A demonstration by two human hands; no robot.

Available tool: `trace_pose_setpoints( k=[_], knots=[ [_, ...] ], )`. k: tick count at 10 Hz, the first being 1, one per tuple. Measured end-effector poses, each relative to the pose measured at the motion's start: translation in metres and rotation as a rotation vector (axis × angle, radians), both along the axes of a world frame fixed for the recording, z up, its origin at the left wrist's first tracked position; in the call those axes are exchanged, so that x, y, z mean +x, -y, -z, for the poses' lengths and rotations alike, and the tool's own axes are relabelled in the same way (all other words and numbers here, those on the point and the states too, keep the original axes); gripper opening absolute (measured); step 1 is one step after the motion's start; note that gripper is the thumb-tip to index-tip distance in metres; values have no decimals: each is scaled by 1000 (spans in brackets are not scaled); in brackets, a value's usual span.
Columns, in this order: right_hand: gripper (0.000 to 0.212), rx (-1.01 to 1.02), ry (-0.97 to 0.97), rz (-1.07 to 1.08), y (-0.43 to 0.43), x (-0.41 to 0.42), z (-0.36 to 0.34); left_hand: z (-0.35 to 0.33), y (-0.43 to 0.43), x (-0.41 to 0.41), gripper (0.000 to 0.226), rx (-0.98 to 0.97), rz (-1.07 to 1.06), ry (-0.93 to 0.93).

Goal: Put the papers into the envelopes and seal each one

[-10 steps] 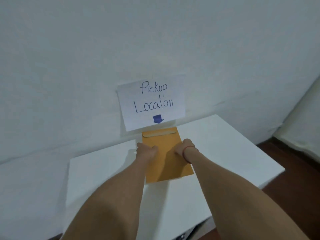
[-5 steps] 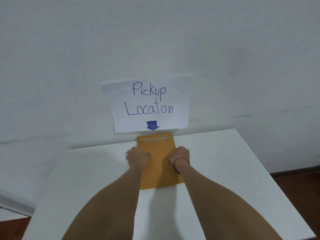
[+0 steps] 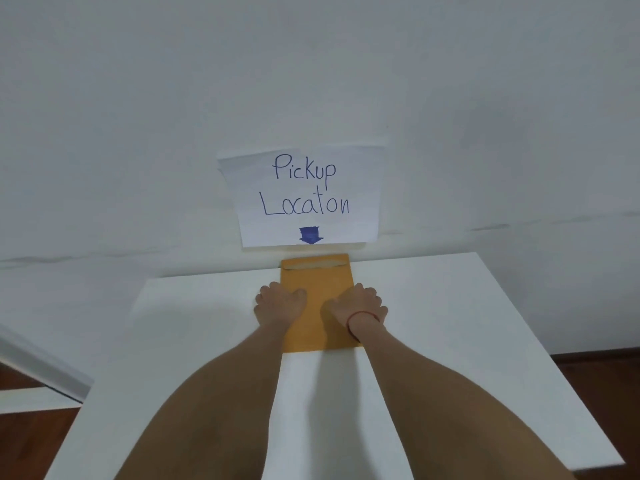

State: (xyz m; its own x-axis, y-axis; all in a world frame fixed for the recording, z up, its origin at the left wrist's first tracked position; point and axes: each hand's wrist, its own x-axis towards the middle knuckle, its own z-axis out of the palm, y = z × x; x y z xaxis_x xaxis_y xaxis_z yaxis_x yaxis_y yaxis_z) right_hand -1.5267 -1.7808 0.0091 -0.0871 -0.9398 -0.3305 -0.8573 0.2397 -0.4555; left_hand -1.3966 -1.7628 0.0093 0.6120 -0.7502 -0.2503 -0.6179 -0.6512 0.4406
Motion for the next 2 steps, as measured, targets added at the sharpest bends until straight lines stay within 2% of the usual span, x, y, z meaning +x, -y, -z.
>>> trace_pose_setpoints(
  k=[1,2],
  knots=[
    [68,-34,-25,-100,-21,-7,-5,-1,-29,0,64,-9,81,59],
    [77,-41,-50,-192,-54,-17,-14,0,-66,-1,69,-18,154,121]
  ],
)
